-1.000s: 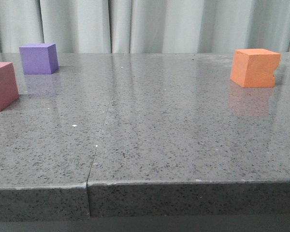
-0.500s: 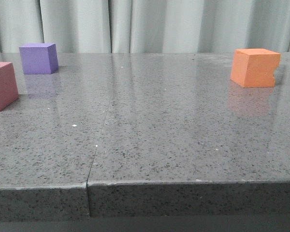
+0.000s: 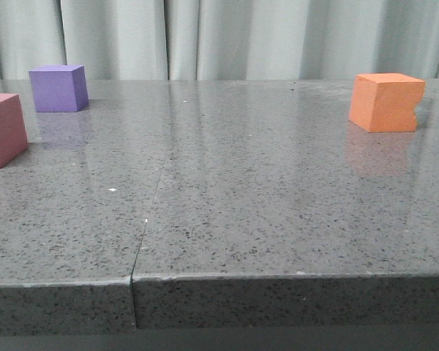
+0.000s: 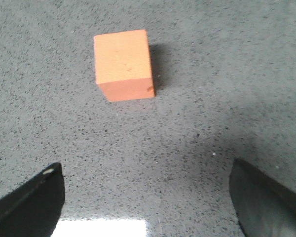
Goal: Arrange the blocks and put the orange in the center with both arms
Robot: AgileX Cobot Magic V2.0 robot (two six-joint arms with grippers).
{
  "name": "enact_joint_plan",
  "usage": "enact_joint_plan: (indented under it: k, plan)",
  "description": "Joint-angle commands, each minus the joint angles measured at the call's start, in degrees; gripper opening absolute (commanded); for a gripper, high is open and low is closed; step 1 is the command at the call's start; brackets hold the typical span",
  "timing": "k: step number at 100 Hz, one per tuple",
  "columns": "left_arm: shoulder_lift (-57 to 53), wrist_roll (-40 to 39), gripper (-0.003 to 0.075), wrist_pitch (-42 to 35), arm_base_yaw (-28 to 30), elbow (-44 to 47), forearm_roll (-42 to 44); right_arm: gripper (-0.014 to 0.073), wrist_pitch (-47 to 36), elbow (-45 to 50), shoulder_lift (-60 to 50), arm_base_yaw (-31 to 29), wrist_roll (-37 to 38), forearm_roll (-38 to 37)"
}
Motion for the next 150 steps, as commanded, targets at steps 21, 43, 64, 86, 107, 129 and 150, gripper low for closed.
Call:
enact_joint_plan:
  k: [21,43,64,86,107,129,150]
  plan:
    - [-1.59,0.00,-0.0020,-4.55,0.08,2.39,-0.49,0.0665,10.08,-17.80,12.38,1.33,-0.78,1.62]
    - [-1.59,0.00,-0.0020,-4.55,0.08,2.39,-0.49,0.0665,15.66,-27.89,21.42,1.33,-2.07,5.46]
    - [-1.59,0.00,-0.0020,-4.55,0.08,2.39,-0.49,0.0665,16.56,-34.07,27.69,1.73,-2.07,5.68]
    - [-1.59,0.00,-0.0020,-4.55,0.08,2.39,-0.49,0.0665,16.73,-35.96,32.15,1.78,-2.07,5.68]
    - [-1.59,0.00,-0.0020,-4.55,0.08,2.39,-0.49,0.0665,16.21,-35.96,35.88,1.78,-2.07,5.48]
    - [-1.59,0.00,-0.0020,-4.55,0.08,2.39,-0.49,0.0665,15.42,-36.01,38.97,1.78,-2.07,5.25]
    - [-1.59,0.00,-0.0020,-4.55,0.08,2.39,-0.49,0.0665,15.52,-36.01,41.45,1.78,-2.07,5.25]
